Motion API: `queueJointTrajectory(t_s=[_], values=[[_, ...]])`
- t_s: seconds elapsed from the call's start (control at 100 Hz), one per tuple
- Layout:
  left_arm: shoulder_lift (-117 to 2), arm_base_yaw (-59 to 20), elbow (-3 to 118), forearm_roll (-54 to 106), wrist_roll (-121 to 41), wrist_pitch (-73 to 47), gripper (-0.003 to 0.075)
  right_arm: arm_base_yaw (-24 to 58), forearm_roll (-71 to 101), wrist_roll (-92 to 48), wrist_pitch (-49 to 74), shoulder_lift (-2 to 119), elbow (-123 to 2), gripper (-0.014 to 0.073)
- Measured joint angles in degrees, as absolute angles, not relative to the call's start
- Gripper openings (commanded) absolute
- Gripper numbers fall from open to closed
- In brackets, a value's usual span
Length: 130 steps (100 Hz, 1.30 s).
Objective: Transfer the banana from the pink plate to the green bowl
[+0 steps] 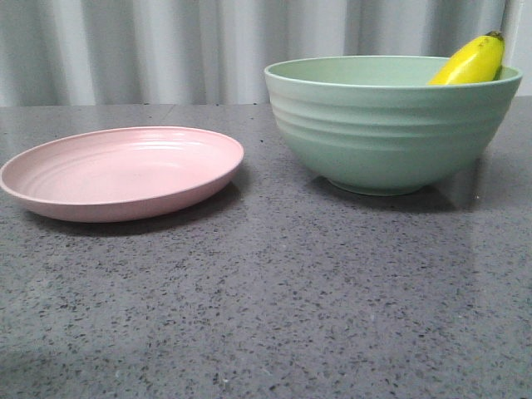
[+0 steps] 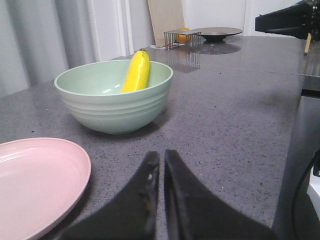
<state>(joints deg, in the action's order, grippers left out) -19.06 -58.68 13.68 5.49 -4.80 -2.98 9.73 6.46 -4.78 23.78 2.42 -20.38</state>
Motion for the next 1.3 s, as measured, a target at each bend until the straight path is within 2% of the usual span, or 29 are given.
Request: queueJointTrajectory(t_s=[0.65, 0.87, 1.3], values=[[-18.93, -56.96, 11.74, 3.51, -4.80, -2.49, -0.0019, 9.73, 6.46, -4.78, 23.91, 2.26, -20.28, -0.0080], [-16.97, -43.32, 9.09, 2.74, -4.80, -2.17, -0.0019, 9.73, 6.46, -4.78, 23.91, 2.26, -20.28, -0.0080], [-0.43, -9.85, -0.07, 2.94, -4.80, -4.17, -0.0019, 9.73, 6.46, -4.78, 23.91, 2.26, -20.28, -0.0079]])
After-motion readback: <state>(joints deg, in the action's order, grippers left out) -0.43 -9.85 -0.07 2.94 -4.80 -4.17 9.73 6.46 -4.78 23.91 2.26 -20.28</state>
